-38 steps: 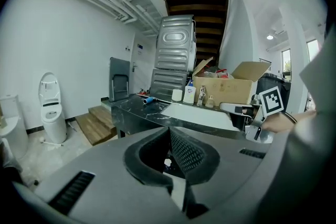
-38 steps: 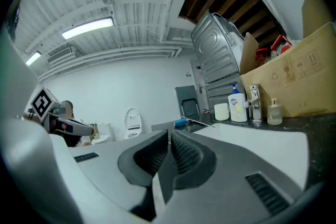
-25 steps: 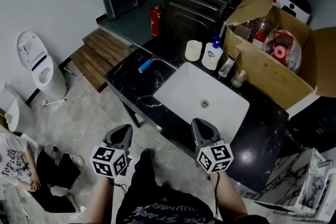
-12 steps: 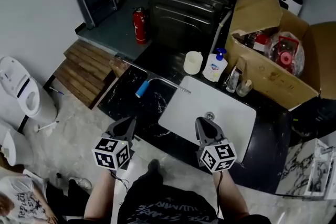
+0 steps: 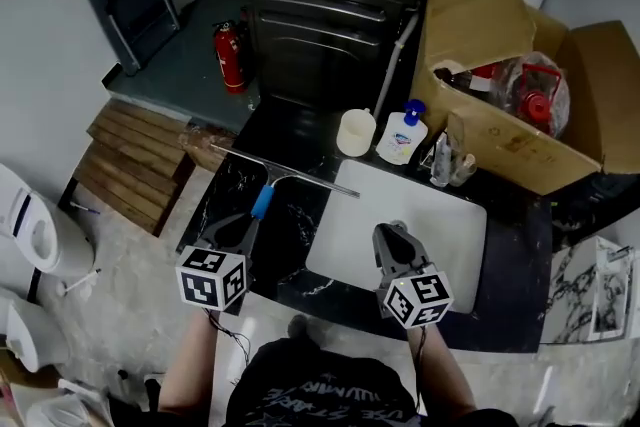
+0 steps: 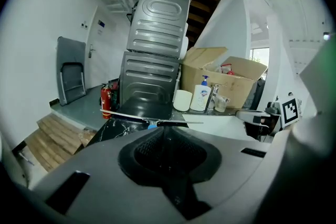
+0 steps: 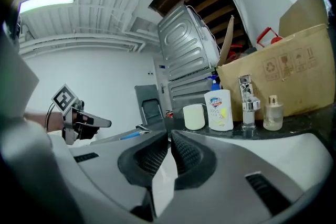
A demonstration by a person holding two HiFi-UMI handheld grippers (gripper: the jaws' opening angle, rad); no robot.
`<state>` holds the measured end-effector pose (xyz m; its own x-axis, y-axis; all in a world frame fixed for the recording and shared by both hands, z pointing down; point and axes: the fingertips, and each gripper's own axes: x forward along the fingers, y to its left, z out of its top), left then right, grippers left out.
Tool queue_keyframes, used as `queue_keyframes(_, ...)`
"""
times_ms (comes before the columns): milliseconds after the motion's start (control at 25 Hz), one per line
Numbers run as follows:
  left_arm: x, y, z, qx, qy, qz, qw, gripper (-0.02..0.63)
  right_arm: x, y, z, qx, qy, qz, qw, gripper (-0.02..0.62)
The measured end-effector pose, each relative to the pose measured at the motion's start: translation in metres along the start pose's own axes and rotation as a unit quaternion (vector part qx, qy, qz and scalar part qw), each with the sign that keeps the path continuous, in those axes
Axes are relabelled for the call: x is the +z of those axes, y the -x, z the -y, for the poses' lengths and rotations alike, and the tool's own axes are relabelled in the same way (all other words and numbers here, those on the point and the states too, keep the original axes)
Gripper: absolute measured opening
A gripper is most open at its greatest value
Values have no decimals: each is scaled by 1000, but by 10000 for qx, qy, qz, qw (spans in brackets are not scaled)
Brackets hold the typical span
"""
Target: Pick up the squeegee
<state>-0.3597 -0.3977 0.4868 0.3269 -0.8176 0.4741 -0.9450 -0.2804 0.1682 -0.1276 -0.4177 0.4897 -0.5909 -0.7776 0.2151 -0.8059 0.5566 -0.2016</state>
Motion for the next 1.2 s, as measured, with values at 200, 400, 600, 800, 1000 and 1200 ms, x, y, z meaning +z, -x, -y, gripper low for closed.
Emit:
queue_keyframes(200,1,-33,-17,-258,-47,-432,9987,133,0,-16,5,-272,-78,-2,9996,49)
queue_keyframes(400,-1,-64,-28,-481,103,-938,9944,242,2,-27,10,-499,-153,25,9986,49)
queue_keyframes(600,-1,-94,-38,-501,238,-1299,9900,287,1,-34,18,-695,-193,21,9974,49)
queue_keyframes(800,-5,-120,-44,-401,188,-1689,9846,290,2,-38,24,-838,-227,44,9962,49)
queue_keyframes(1000,-7,-139,-49,-248,119,-1837,9826,288,1,-39,29,-918,-271,65,9954,49)
queue_keyframes(1200,-17,-148,-51,-173,103,-2143,9766,284,-1,-38,31,-949,-327,70,9949,49)
